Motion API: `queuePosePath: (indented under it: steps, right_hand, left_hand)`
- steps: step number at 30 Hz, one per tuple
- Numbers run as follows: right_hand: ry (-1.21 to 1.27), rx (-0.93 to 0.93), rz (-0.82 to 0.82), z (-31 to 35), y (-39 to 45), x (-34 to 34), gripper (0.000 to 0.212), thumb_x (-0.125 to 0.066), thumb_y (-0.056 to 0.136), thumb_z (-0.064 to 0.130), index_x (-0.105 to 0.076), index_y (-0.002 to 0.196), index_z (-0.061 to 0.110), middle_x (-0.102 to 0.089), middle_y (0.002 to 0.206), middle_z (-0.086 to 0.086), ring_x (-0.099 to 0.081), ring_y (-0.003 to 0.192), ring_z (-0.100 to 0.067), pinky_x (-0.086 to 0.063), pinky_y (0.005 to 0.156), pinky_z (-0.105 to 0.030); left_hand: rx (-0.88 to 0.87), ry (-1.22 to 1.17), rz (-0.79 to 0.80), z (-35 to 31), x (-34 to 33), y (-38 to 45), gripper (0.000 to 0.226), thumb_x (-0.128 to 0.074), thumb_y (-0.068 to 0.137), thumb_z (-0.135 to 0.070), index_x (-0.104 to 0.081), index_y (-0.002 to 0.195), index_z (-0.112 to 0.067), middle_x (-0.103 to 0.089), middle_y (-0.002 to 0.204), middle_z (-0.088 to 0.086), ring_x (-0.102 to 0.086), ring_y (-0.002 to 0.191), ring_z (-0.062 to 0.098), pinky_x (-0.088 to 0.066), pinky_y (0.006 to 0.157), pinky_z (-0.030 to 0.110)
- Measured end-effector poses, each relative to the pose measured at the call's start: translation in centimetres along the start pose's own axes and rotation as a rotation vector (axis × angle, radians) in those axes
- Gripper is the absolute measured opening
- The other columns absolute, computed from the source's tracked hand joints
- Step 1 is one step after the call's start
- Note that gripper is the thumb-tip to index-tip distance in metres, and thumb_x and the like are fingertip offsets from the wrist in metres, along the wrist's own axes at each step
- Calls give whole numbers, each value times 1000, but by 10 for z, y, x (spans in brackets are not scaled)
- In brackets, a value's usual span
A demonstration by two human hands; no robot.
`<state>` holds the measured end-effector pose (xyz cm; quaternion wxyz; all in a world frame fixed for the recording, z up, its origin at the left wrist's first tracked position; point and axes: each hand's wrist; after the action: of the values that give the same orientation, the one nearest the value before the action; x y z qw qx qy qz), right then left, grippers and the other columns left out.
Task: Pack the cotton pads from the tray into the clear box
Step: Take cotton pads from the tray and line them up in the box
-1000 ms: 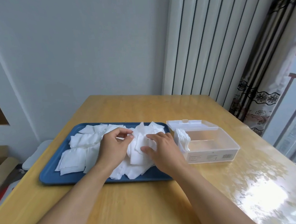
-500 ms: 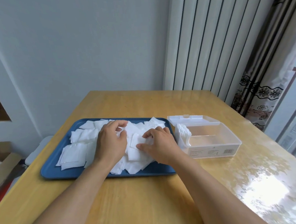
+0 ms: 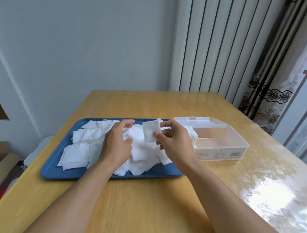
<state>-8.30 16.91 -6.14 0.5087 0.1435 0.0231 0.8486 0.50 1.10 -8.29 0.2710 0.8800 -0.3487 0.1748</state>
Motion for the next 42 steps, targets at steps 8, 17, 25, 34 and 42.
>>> queuePosePath:
  steps: [8,17,25,34,42]
  right_hand:
    - [37,-65,120,-5,-4,-12,51,-74,91,13,-53,137,22,-66,88,0,-66,65,-10,-58,65,-28]
    - [35,17,76,-7,2,-8,35,-70,94,19,-63,127,28,-71,93,-3,-67,66,-9,-61,70,-36]
    - [51,63,-5,-2,1,-1,24,-68,95,14,-64,114,29,-73,87,0,-71,74,-14,-55,62,-18]
    - [-205,249,-23,8,5,10,22,-68,96,18,-70,108,36,-67,85,24,-57,81,13,-40,71,-6]
    - [-318,281,41,13,8,18,32,-68,96,20,-70,125,34,-61,80,25,-53,71,11,-38,66,-7]
  left_hand:
    - [-15,-326,-79,-10,7,3,53,-71,87,4,-64,124,-34,-67,121,-13,-60,80,22,-50,76,25]
    - [92,-624,177,-14,4,1,52,-66,90,7,-65,127,-30,-76,113,8,-71,106,27,-54,98,40]
    - [91,-490,246,-14,-3,-3,38,-75,90,-8,-67,126,-21,-78,104,9,-73,101,35,-54,97,56]
    - [16,-425,229,-19,-4,-5,14,-72,88,-26,-75,101,-31,-75,101,14,-68,95,39,-52,91,56]
    - [42,-438,220,-21,-3,-6,18,-64,99,-10,-73,109,-23,-77,105,9,-70,105,31,-53,96,50]
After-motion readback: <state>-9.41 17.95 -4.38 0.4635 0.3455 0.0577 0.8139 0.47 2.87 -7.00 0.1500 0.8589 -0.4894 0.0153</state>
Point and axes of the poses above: each hand's wrist, its own y-axis towards the middle knuckle, its own x-axis out of the back of the hand, z = x × y
